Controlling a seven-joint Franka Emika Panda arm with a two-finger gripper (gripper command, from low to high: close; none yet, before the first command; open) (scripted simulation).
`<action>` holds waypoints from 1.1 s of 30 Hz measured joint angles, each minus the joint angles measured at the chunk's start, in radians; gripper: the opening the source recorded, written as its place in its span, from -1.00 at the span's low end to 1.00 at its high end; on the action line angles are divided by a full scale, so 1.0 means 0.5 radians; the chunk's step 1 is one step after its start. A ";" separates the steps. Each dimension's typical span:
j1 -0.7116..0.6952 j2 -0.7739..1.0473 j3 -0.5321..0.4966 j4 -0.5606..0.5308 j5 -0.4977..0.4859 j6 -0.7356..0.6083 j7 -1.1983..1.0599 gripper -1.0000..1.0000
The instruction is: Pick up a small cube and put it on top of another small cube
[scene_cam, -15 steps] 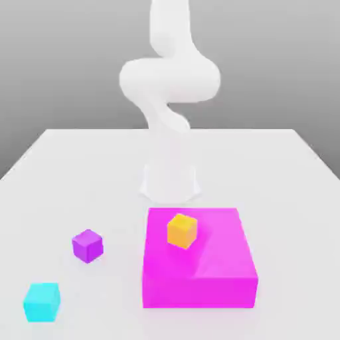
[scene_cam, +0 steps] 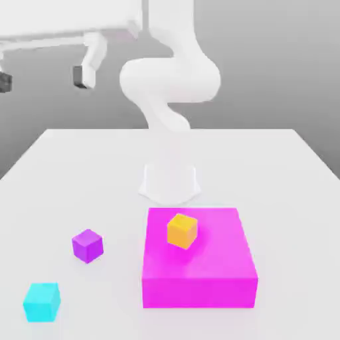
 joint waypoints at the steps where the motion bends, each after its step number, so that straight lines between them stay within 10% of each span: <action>1: -0.014 0.073 -0.021 0.015 0.021 0.012 -0.017 0.00; 22: -0.534 1.602 -0.079 0.342 0.389 0.389 -0.300 0.00; 23: -0.549 1.649 -0.062 0.355 0.405 0.422 -0.310 -1.00; 33: -0.501 1.472 -0.126 0.308 0.344 0.291 -0.269 -1.00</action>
